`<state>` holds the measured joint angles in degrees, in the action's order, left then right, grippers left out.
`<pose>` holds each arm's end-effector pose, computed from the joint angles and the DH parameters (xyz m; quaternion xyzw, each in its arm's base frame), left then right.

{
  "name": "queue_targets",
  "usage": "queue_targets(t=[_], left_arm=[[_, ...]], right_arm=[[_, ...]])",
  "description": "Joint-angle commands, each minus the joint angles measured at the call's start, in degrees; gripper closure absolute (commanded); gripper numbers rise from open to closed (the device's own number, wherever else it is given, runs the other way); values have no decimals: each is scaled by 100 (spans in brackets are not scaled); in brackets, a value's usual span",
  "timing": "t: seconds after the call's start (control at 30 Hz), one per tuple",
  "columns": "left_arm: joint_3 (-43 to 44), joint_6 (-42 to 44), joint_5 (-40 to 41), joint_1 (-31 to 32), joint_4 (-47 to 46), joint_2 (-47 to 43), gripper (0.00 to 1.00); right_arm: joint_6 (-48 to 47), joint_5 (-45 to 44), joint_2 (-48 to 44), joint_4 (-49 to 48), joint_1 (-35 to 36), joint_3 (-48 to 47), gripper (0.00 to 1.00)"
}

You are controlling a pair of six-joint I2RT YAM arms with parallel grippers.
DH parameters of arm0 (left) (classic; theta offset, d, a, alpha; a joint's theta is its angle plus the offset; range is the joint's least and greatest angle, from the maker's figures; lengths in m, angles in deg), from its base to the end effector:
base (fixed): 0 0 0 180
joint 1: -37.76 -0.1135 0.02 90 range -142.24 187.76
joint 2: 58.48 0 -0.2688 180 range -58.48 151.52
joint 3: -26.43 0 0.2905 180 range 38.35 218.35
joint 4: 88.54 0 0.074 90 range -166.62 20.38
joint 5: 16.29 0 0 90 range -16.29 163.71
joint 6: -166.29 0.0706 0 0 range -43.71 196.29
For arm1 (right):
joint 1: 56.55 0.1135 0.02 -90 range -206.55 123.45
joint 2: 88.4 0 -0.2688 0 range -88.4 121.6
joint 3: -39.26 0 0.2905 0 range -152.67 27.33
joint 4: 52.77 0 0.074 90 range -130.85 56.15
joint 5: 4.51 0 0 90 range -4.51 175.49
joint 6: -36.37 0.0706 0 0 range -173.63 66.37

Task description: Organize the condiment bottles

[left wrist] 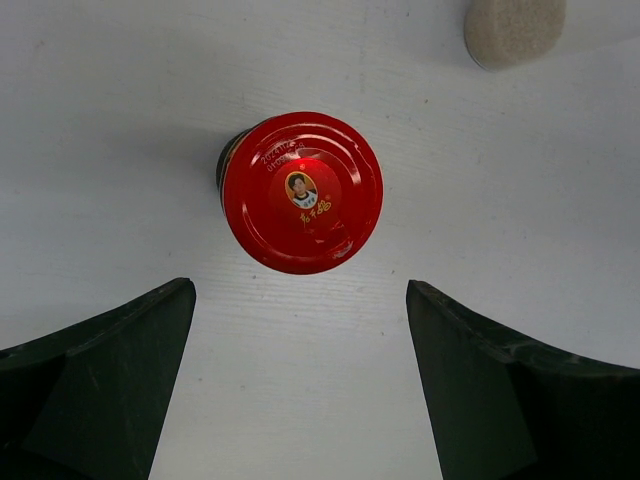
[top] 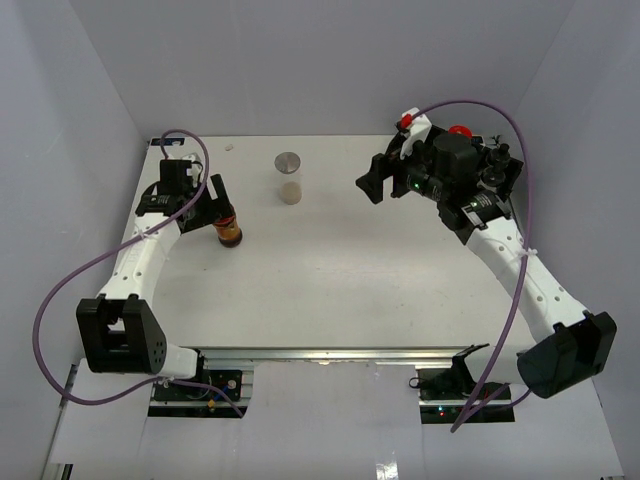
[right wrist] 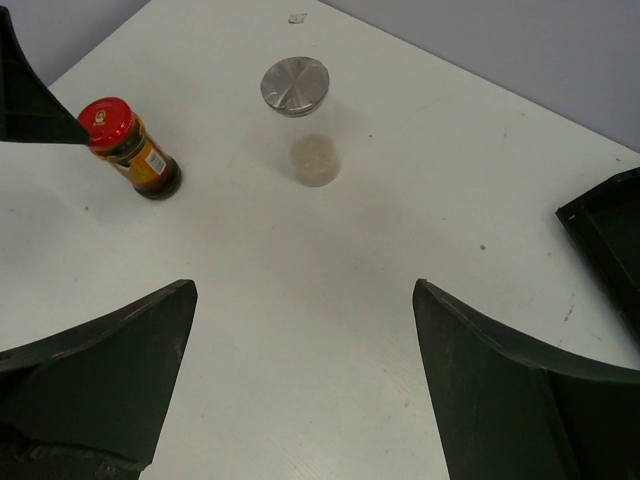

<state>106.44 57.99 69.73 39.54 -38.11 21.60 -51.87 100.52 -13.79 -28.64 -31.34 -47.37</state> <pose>0.3557 -0.0160 0.2665 -0.1235 0.9325 -0.0911 0.3268 0.3286 0.1749 0.4033 -0.2372 0.7383 0.2442 0.5823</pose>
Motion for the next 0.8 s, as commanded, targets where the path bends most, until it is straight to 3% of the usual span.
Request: queue_targets(t=[0.0, 0.4, 0.67, 0.77], left_arm=[[314, 148, -53, 16, -138, 415, 4], [479, 200, 314, 212, -326, 1058, 5], [406, 204, 791, 397, -414, 1253, 14], [436, 224, 1002, 493, -394, 1302, 22]], right_arm=[[-7, 72, -365, -443, 1, 585, 5], [-110, -1, -510, -588, 1, 1089, 5], [-143, -3, -472, -652, 1, 1277, 5], [-145, -4, -471, -668, 1, 1329, 5]])
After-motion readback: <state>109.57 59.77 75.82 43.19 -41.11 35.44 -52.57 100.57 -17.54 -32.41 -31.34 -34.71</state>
